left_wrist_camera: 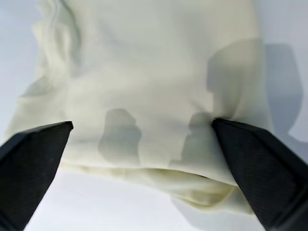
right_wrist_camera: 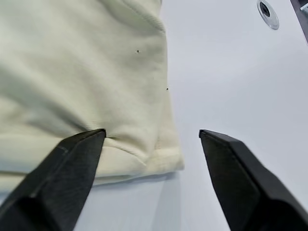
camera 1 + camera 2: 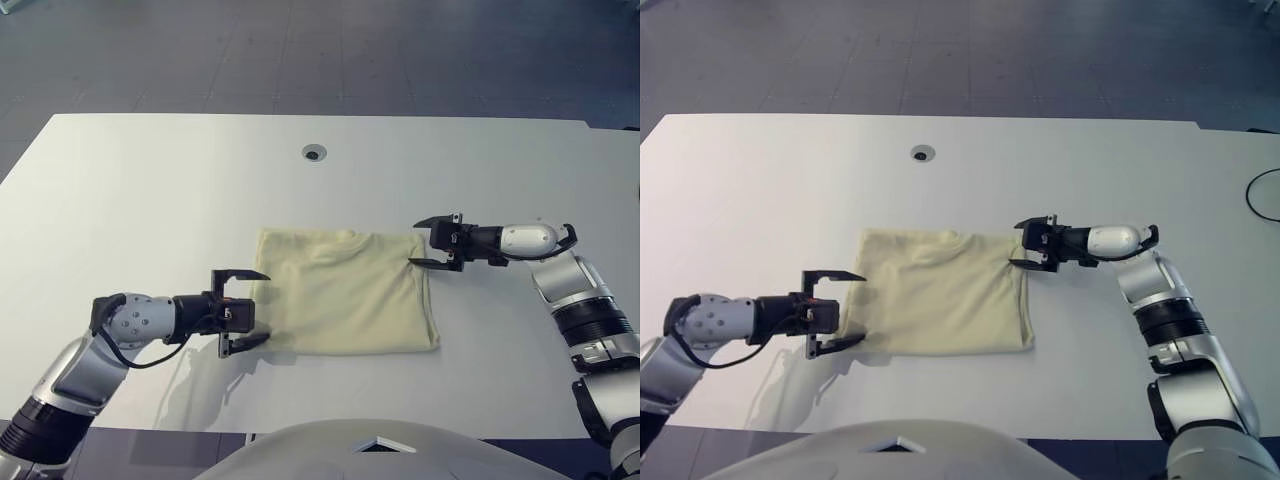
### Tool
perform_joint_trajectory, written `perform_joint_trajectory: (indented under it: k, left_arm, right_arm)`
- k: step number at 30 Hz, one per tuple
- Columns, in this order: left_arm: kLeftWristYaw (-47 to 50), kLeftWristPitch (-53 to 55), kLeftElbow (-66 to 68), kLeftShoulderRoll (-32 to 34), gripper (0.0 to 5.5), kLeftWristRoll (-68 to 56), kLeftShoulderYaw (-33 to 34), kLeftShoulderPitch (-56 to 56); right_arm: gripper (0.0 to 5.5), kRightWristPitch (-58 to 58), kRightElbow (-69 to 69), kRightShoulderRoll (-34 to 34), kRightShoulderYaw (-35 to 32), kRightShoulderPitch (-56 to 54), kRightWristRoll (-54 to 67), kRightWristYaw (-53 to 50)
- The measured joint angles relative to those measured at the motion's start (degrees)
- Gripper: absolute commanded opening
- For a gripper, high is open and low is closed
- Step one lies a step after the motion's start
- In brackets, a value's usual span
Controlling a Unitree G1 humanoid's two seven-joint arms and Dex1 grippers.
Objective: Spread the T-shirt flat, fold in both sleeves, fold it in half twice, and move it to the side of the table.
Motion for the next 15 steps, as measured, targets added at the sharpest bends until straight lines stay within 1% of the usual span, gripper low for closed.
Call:
perform_joint_trajectory:
  k: [3,5,7,8,11,15]
  left_arm:
    - [-0.75,-4.33,4.36,1.57,5.4,1.51,-0.64,-4.02]
    - [-2.0,-10.88,10.39,1.9,5.4,3.38,-2.77,-9.57]
    - [-2.34,-16.01,16.82,1.7,5.4,5.3,-4.48,-15.09]
    - [-2.23,-19.52,22.51,1.25,5.4,7.28,-5.95,-19.76]
    - [1.19,-29.96,38.07,-2.95,5.4,13.64,-10.05,-32.07]
    - [9.34,-44.28,57.19,-8.6,5.4,24.1,-16.56,-46.61]
  right_arm:
    - [4.65,-4.71,-3.06,-2.55,0.29,2.04,-1.99,-0.62]
    - [4.95,-7.17,-7.78,-5.23,0.21,4.93,-2.93,-0.93]
    - [5.24,-7.06,-12.48,-6.89,0.04,7.48,-2.2,-0.16]
    - [5.37,-6.07,-16.17,-7.56,0.02,9.43,-1.19,0.85]
    - [5.37,-0.9,-23.46,-7.61,0.7,11.87,1.17,3.71]
    - [5.37,4.69,-28.21,-5.03,2.48,12.67,0.8,3.47]
